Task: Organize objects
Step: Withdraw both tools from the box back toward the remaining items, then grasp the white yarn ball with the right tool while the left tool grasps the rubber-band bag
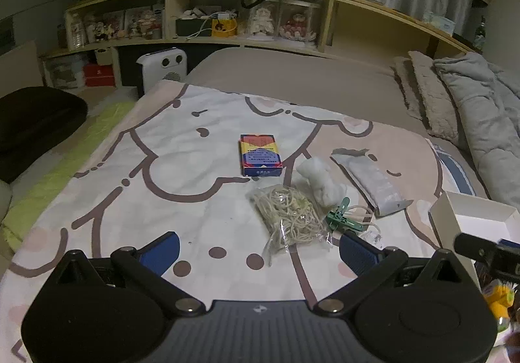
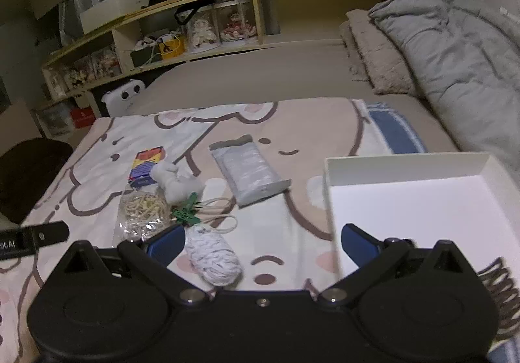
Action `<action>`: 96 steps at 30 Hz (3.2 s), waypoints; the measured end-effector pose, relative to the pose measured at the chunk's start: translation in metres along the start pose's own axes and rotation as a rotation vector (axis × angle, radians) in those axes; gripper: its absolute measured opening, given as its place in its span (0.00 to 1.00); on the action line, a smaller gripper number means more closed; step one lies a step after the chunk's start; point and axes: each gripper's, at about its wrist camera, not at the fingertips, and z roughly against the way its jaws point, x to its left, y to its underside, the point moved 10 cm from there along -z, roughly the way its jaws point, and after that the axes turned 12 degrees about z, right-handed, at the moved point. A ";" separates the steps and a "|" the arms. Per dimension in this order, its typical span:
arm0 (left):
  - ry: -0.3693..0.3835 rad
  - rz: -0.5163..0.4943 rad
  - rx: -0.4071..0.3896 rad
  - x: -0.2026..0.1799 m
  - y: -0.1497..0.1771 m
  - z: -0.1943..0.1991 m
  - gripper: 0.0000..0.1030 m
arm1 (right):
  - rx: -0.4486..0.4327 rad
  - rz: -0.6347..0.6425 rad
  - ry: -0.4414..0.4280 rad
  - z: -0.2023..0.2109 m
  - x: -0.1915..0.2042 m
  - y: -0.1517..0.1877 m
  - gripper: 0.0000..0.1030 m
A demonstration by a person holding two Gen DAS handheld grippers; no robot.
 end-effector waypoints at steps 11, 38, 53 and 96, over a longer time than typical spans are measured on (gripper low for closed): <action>0.053 -0.082 0.054 -0.004 0.021 -0.046 0.56 | -0.105 0.082 -0.010 -0.035 0.014 0.015 1.00; 0.207 0.298 0.177 0.003 0.025 -0.111 0.20 | 0.061 0.171 -0.186 -0.084 0.053 0.049 0.47; 0.081 0.181 0.367 0.023 0.057 -0.051 0.10 | 0.128 0.188 -0.195 -0.039 0.052 0.054 0.41; 0.019 0.060 0.106 -0.023 0.012 -0.027 0.51 | 0.034 0.070 -0.142 0.001 0.020 0.011 0.40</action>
